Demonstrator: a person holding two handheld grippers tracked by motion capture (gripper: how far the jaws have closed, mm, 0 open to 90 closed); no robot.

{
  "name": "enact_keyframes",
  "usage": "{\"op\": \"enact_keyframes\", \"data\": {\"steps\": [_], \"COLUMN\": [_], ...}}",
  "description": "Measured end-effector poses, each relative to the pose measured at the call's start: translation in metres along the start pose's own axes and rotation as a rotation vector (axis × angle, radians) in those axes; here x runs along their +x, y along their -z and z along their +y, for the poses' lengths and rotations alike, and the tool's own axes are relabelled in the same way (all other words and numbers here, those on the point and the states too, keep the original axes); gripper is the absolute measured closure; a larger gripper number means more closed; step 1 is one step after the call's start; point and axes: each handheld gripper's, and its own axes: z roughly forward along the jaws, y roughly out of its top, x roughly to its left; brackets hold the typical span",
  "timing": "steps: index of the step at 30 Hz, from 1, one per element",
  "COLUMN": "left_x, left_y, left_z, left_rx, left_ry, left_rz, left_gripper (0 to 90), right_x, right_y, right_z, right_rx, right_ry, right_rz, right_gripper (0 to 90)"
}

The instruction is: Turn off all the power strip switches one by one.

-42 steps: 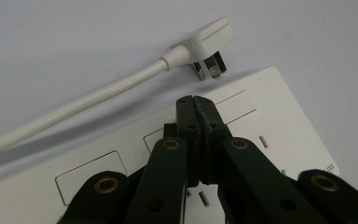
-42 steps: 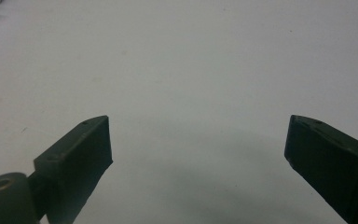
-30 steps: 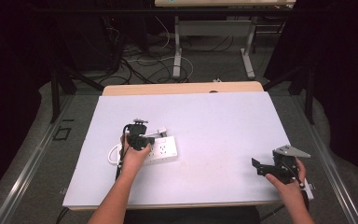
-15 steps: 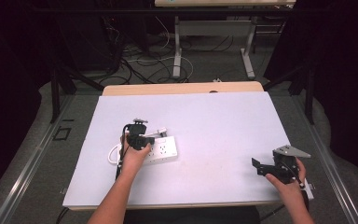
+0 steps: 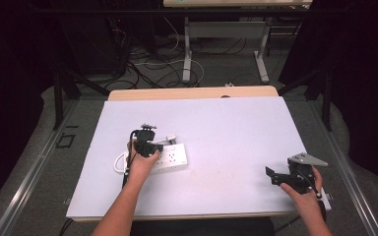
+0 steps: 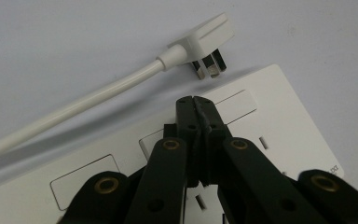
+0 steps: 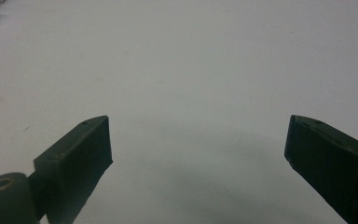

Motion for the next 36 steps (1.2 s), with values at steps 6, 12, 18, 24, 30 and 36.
{"op": "enact_keyframes", "data": {"steps": [6,12,18,24,30,36], "left_x": [-0.002,-0.007,-0.013,-0.020,-0.027,-0.034], "left_y": [0.001,0.003,0.005,0.004,0.002,-0.001], "left_z": [0.002,0.006,0.011,0.015,0.020,0.023], "left_rx": [-0.002,-0.009,-0.015,-0.017,-0.016,-0.016], "left_ry": [-0.005,-0.019,-0.036,-0.043,-0.064,-0.078], "left_rz": [-0.002,-0.006,-0.014,-0.017,-0.027,-0.035], "left_gripper": [90.0,90.0,90.0,90.0,90.0,90.0], "right_x": [0.000,0.002,0.003,0.003,0.003,0.003], "right_y": [-0.001,0.000,-0.002,-0.001,-0.001,-0.002], "right_z": [0.000,0.001,0.000,0.000,0.001,0.001], "right_rx": [-0.007,0.001,-0.004,0.005,0.007,0.006], "right_ry": [0.008,0.010,0.024,0.030,0.026,0.031], "right_rz": [-0.003,0.009,0.005,0.013,0.014,0.016], "right_gripper": [7.0,5.8,5.0,4.4,3.9,3.1]}}
